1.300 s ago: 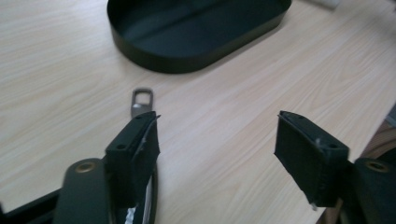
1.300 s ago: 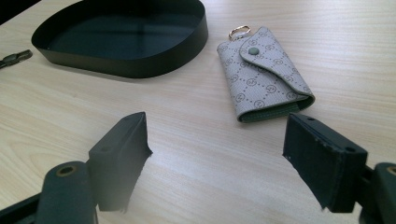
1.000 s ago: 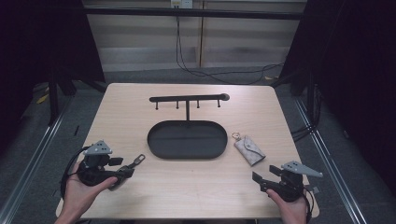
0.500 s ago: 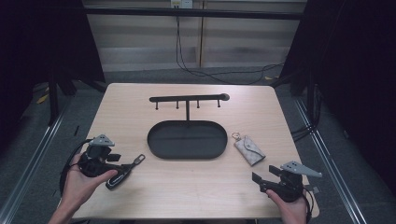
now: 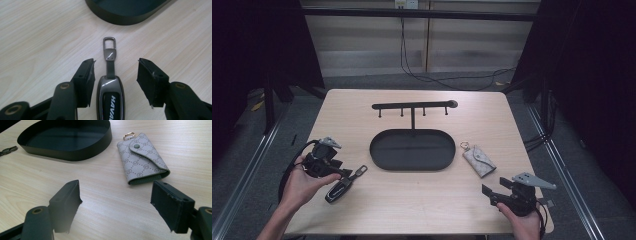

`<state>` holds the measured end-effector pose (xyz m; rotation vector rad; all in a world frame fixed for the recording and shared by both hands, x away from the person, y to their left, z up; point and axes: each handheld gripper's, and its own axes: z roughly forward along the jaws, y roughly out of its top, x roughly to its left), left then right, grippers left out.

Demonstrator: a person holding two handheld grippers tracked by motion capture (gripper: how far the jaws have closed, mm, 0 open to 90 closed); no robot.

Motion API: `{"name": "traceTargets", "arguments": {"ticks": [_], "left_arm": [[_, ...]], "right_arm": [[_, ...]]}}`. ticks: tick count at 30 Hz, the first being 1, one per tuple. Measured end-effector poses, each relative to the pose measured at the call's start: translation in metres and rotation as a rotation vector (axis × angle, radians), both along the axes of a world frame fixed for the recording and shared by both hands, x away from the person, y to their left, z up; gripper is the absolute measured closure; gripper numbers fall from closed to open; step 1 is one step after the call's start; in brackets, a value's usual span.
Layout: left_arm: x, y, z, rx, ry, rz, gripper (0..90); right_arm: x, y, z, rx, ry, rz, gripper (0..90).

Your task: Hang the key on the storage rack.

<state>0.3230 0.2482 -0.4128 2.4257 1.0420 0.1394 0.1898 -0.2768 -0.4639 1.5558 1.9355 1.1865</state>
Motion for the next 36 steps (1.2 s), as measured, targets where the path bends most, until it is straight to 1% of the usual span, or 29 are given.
{"name": "traceTargets", "arguments": {"ticks": [1,3,4,5,6,8,10,12,14,15,16,19,21,22,23,24,25,27,29,31,33,34,35,36], "left_arm": [[0.0,0.0,0.0,0.0,0.0,0.0,48.3],[0.006,-0.002,-0.002,0.022,0.017,-0.032,48.1],[0.007,-0.003,-0.004,0.018,0.022,-0.016,48.1],[0.012,-0.003,-0.005,0.021,0.042,-0.037,48.1],[0.012,-0.003,-0.005,0.021,0.042,-0.037,48.2],[0.016,-0.006,-0.009,0.047,0.057,-0.041,48.9],[0.018,-0.008,-0.009,0.046,0.064,-0.034,50.5],[0.021,-0.01,-0.01,0.058,0.075,-0.028,51.0],[0.026,-0.012,-0.008,0.071,0.087,-0.041,53.2],[0.027,-0.014,-0.009,0.079,0.092,-0.039,53.7],[0.027,-0.014,-0.009,0.079,0.092,-0.039,54.4],[0.03,-0.02,-0.01,0.108,0.112,-0.063,55.8],[0.031,-0.021,-0.01,0.108,0.114,-0.054,56.3],[0.032,-0.022,-0.011,0.105,0.103,-0.047,57.5],[0.034,-0.023,-0.012,0.107,0.115,-0.051,59.3],[0.036,-0.024,-0.013,0.117,0.127,-0.054,59.3],[0.037,-0.026,-0.015,0.122,0.121,-0.045,59.3],[0.038,-0.028,-0.017,0.14,0.137,-0.063,59.6],[0.04,-0.029,-0.019,0.162,0.144,-0.062,59.6],[0.044,-0.03,-0.019,0.165,0.16,-0.061,59.6],[0.045,-0.031,-0.019,0.173,0.154,-0.056,59.6],[0.045,-0.032,-0.019,0.18,0.16,-0.059,59.6],[0.047,-0.034,-0.02,0.192,0.163,-0.073,59.6],[0.047,-0.036,-0.02,0.193,0.163,-0.074,59.6]], "right_arm": [[0.0,0.0,0.0,0.0,0.001,0.002,23.4],[0.001,0.001,0.0,-0.003,0.003,0.006,23.4],[0.001,0.001,0.0,-0.007,0.005,0.009,23.4],[0.0,0.002,0.0,-0.007,0.004,0.011,23.5],[0.0,0.002,0.0,-0.007,0.004,0.011,23.5],[0.0,0.001,0.0,-0.002,0.004,0.008,23.5],[0.001,0.001,-0.001,-0.003,0.005,0.007,23.5],[0.001,0.001,-0.001,-0.005,0.006,0.006,23.5],[0.001,0.001,-0.001,-0.009,0.008,0.009,23.5],[0.001,0.001,-0.001,-0.01,0.007,0.008,23.5],[0.001,0.001,-0.001,-0.01,0.007,0.008,23.5],[0.001,0.001,-0.001,-0.008,0.009,0.012,23.7],[0.001,0.001,-0.001,-0.008,0.011,0.013,23.7],[0.001,0.001,-0.001,-0.009,0.012,0.014,23.8],[0.001,0.001,-0.001,-0.007,0.013,0.016,23.8],[0.001,0.002,-0.001,-0.009,0.012,0.015,23.8],[0.002,0.002,-0.001,-0.009,0.013,0.016,23.9],[0.001,0.002,-0.001,-0.013,0.01,0.016,24.3],[0.001,0.002,-0.001,-0.016,0.01,0.017,24.3],[0.002,0.003,-0.002,-0.019,0.018,0.022,24.3],[0.002,0.003,-0.001,-0.019,0.015,0.021,24.4],[0.002,0.003,-0.001,-0.019,0.015,0.021,24.4],[0.002,0.003,-0.001,-0.016,0.015,0.021,24.4],[0.002,0.003,-0.001,-0.017,0.018,0.017,24.4]]}}
